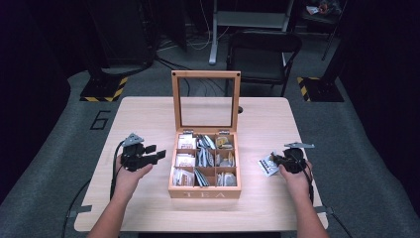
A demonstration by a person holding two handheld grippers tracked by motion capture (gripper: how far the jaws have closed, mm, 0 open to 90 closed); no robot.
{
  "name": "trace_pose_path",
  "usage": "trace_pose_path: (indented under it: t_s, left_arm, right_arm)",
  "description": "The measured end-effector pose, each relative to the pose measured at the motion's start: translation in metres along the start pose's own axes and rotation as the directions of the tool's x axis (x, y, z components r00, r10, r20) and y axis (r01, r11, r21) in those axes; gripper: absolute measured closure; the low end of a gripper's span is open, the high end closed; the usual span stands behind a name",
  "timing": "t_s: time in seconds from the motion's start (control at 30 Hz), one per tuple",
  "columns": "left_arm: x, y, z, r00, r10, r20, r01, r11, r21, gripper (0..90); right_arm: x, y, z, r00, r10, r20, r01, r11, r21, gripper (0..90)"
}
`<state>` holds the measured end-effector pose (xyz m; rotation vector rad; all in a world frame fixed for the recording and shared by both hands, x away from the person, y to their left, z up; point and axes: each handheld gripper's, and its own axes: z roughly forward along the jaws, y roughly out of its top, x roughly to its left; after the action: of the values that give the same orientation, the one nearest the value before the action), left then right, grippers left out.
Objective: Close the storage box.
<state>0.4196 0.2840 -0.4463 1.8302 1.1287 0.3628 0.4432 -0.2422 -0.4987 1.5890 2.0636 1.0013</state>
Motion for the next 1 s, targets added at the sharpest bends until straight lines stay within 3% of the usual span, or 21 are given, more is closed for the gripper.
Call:
trace_pose_path:
  t_s: [0.07,0.1,0.2,0.3,0.57,0.73,0.9,1.0]
  left_arm:
    - [0.0,0.0,0.0,1.0,-0.002,-0.001,0.002,1.0,-0.002,45.8]
    - [0.0,0.0,0.0,1.0,-0.003,-0.001,0.003,1.0,-0.003,45.8]
    - [0.0,0.0,-0.001,1.0,-0.003,-0.001,0.003,1.0,-0.006,45.8]
    - [0.001,0.0,-0.001,1.0,0.001,-0.001,-0.001,1.0,-0.004,45.8]
    - [0.001,0.0,-0.001,1.0,-0.002,-0.004,0.002,0.9999,-0.01,45.8]
    - [0.001,0.0,-0.002,1.0,-0.004,-0.002,0.004,0.9999,-0.011,45.8]
    - [0.001,0.0,-0.002,1.0,-0.008,0.002,0.008,0.9999,-0.009,45.8]
    - [0.001,0.0,-0.001,0.9999,-0.013,0.005,0.013,0.9999,-0.01,45.8]
  right_arm:
    - [-0.002,-0.001,0.0,1.0,-0.008,-0.001,0.008,1.0,-0.005,85.1]
    - [0.0,-0.001,0.0,0.9998,0.018,0.0,-0.018,1.0,0.004,84.3]
    - [-0.002,-0.001,0.001,0.9999,-0.005,0.009,0.005,1.0,-0.004,79.9]
    - [-0.002,-0.001,0.001,0.9985,-0.027,0.048,0.028,1.0,-0.015,68.3]
    - [-0.004,0.0,-0.004,0.9955,-0.047,0.083,0.05,0.998,-0.035,63.5]
    - [-0.001,0.003,-0.011,0.9962,-0.054,0.068,0.057,0.997,-0.043,58.8]
    - [0.005,0.012,-0.018,0.9923,-0.118,0.039,0.119,0.992,-0.047,54.5]
    - [0.009,0.019,-0.025,0.992,-0.125,0.021,0.126,0.99,-0.06,51.4]
